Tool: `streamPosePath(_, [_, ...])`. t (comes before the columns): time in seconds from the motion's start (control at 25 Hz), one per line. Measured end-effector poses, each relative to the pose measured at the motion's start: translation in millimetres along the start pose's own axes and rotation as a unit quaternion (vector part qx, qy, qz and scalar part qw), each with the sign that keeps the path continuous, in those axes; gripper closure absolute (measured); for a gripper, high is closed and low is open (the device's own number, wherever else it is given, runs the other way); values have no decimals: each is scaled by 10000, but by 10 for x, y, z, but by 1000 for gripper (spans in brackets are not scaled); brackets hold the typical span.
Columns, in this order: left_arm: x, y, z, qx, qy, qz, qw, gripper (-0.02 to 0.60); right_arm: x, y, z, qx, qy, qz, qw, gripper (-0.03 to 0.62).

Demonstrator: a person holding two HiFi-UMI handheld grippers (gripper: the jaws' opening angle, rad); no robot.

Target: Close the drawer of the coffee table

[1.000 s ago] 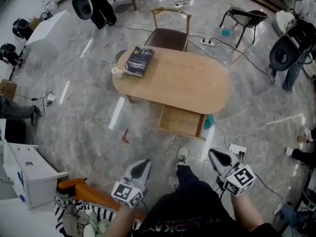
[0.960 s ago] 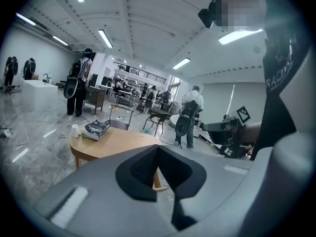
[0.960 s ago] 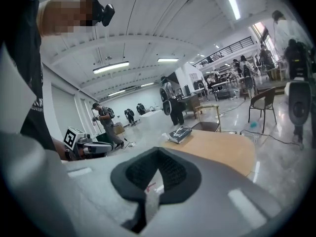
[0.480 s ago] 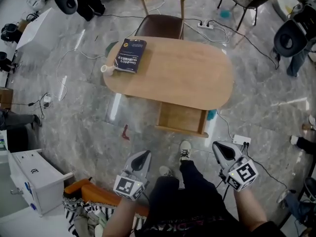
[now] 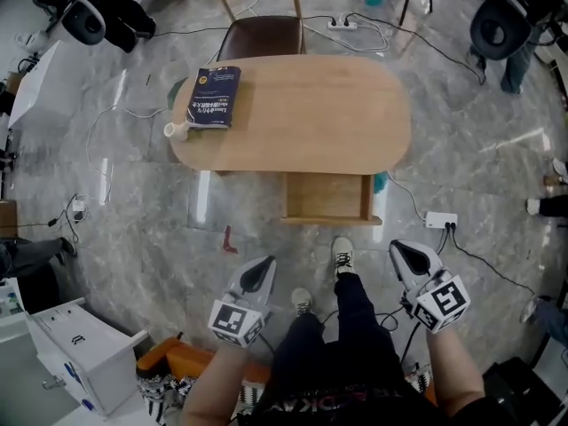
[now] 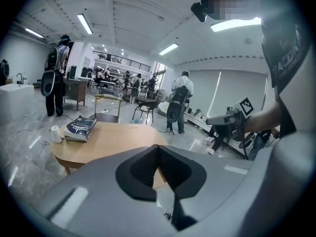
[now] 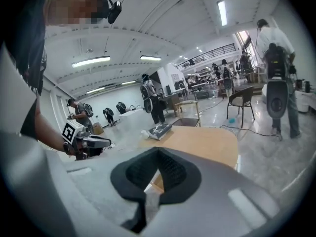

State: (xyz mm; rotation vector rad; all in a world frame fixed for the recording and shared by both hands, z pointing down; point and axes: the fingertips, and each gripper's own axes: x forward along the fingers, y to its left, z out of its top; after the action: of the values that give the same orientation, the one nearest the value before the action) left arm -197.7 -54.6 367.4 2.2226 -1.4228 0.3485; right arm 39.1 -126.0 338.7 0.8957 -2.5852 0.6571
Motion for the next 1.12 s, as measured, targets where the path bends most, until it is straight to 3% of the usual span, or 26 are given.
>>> streamPosePath(0.24, [-262,182,-250,255,5,-334,9991,583,-151,367,-332,-9,-124,-703,9975,595])
streamPosePath(0.48, [-379,367,-777,280,152,-328,9990,583,-256,516,-734,-69,-193,-1107,9936,595])
streamPosePath(0.84, [5,587,-1557,187,224,1,9996,581,21,85,-1339,-52,-179,-1227,9923,595])
streamPosePath(1.12, [572,910,-2240,263,174,271,9991,581,481,-475,-2211,5,-81,-1212,9926,595])
